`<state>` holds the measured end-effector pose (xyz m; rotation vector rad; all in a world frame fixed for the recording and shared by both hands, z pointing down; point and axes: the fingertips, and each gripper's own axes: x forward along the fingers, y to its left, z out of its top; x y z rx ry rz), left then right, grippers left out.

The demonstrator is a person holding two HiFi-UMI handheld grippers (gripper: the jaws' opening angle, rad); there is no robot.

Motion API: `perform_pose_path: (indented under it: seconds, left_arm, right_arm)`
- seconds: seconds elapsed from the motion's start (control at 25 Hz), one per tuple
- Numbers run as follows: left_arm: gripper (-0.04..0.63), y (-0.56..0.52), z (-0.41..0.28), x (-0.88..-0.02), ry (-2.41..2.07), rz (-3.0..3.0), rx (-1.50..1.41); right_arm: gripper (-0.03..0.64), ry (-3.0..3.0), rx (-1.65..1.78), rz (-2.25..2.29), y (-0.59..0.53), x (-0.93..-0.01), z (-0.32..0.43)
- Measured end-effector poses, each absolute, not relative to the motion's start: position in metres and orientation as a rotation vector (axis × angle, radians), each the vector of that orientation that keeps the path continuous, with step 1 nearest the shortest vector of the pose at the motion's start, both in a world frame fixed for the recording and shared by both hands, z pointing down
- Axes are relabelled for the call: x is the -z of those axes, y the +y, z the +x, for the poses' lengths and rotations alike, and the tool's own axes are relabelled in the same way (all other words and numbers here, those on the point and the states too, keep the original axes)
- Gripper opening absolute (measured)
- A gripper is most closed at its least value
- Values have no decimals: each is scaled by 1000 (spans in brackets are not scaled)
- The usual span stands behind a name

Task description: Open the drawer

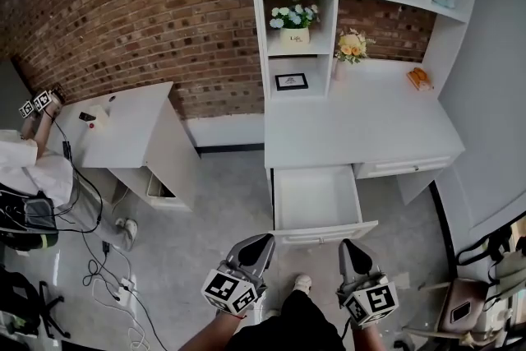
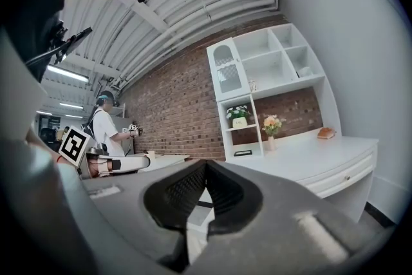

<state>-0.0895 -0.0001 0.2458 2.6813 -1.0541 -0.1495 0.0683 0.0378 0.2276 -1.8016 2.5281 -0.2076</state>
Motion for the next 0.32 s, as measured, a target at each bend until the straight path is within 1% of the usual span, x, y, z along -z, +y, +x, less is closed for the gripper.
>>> perform_pose_path:
  seconds: [0.32]
  left_arm:
    - [2, -4, -91, -228, -1045, 2693, 158]
  right_arm:
    - [2, 2522, 203, -1788, 34, -214, 66]
